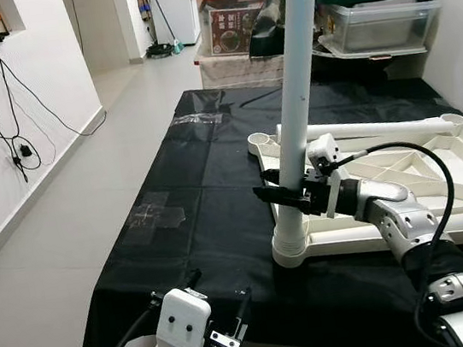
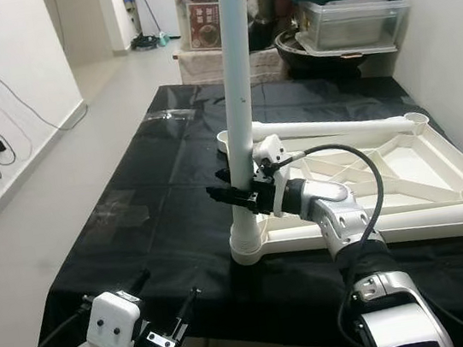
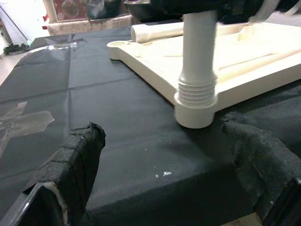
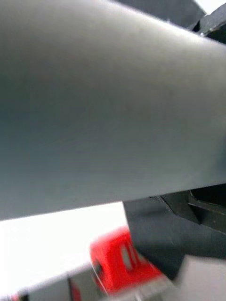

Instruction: Building children table

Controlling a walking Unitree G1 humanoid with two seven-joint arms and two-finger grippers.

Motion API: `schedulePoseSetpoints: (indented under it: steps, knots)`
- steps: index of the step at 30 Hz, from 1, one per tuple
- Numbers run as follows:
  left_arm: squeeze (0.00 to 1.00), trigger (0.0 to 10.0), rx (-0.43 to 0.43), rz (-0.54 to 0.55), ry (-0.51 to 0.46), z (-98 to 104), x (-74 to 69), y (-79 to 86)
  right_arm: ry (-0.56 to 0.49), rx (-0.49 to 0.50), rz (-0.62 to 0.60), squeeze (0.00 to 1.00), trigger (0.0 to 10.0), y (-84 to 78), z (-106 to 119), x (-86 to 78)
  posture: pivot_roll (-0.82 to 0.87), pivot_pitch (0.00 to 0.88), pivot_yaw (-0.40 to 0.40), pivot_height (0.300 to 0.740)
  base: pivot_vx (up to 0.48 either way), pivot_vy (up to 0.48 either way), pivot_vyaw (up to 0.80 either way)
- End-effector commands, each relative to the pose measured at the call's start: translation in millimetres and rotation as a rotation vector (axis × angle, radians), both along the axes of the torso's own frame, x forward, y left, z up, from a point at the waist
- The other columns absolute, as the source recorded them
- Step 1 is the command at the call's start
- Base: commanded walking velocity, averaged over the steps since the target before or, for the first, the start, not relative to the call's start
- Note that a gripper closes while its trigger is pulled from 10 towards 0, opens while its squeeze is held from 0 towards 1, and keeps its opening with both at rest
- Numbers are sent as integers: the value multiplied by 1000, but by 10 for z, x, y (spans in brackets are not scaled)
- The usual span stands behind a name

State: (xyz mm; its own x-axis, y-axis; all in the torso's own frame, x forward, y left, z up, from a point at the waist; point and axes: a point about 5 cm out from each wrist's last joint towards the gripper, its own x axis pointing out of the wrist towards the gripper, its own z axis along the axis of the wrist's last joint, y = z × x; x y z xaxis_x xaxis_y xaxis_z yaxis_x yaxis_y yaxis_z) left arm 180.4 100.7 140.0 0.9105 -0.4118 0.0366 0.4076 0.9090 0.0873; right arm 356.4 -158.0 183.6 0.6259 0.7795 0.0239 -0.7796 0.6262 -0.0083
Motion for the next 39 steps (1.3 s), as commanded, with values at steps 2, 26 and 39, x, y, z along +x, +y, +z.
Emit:
schedulePoseSetpoints:
  steps: [2,26,39]
  knots:
    - [0,10000,19,0,7,-19,-11,10,45,16,-76,0,0,-70,-101,-9,153,12,-55,740,0,0,0]
    - [0,10000,29,-12,10,-46,7,2,65,20,-1136,0,0,-5,-260,-284,142,0,-50,740,0,0,0]
    - [0,10000,34,-19,7,-38,18,-6,187,140,-1347,0,3176,516,-195,-383,157,0,-50,740,0,0,0]
